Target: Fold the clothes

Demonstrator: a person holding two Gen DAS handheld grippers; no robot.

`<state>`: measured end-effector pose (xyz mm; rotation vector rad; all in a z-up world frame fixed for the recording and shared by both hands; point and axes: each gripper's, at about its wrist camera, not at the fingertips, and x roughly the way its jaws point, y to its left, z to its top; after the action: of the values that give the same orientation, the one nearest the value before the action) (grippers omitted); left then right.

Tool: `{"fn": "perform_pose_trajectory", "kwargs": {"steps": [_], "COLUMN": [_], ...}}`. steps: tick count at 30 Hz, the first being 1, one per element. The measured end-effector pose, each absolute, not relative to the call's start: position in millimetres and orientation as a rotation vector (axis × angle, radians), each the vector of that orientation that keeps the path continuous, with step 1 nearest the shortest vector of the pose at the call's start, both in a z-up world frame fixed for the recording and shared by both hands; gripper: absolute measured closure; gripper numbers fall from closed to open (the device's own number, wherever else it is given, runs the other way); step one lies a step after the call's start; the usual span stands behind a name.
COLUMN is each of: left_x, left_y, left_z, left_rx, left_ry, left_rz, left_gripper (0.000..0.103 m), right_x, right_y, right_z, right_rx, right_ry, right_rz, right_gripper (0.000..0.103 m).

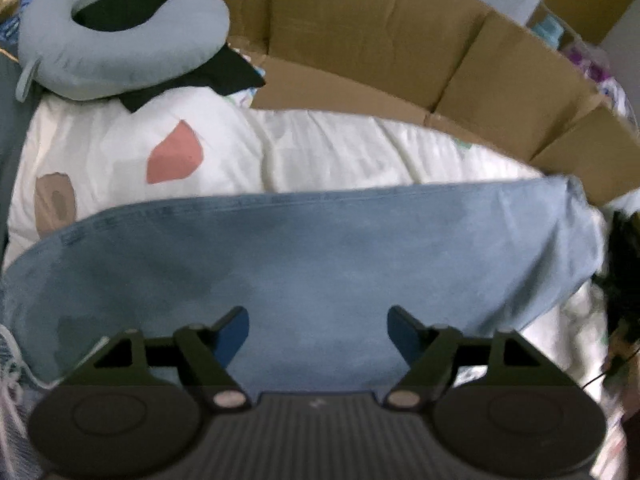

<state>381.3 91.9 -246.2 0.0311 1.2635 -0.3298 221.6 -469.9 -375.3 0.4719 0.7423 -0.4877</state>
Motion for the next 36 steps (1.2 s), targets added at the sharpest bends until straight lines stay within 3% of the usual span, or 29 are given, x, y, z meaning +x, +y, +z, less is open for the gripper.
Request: {"fn": "perform_pose_trajectory", "kwargs": {"steps": [10,12,17,19,20,21,36], "left_x": [379,377,375,374,374,373,382], "left_y": [96,98,106,108,109,110,95], "left_z": [-254,-258,-263,-265,-267,-268,-279], "left_rx": [0.02,0.043,0.061,0.07,0.076,0.084,0.114], "left_ry": [1.262,1.264,1.276,1.278,1.279,1.28,1.287], "left_rz": [-0.319,-0.312,-0.292,-0.295,-0.298,-0.302,-0.35], "left_gripper": [0.02,0.02,0.02,0.02,0.02,0.02,0.02], "right_x": [245,250,254,253,253,252,218], "right_y": [-469,-470,-471,-472,-472,-472,-473], "right_z": [-380,-383,-390,-390,-389,-389,-321], "right_rx": [0.54,0.539,0.524,0.5,0.488,0.476,0.285], "right_ry": [0.701,0.705,0.71,0.719,0.723,0.727,0.744], "right_rz": [-0.493,-0.5,-0.483,-0.466,-0.457,-0.448,-0.369], "right_gripper": [0.05,0.044,0.044,0.053,0.068,0.073,0.079]}}
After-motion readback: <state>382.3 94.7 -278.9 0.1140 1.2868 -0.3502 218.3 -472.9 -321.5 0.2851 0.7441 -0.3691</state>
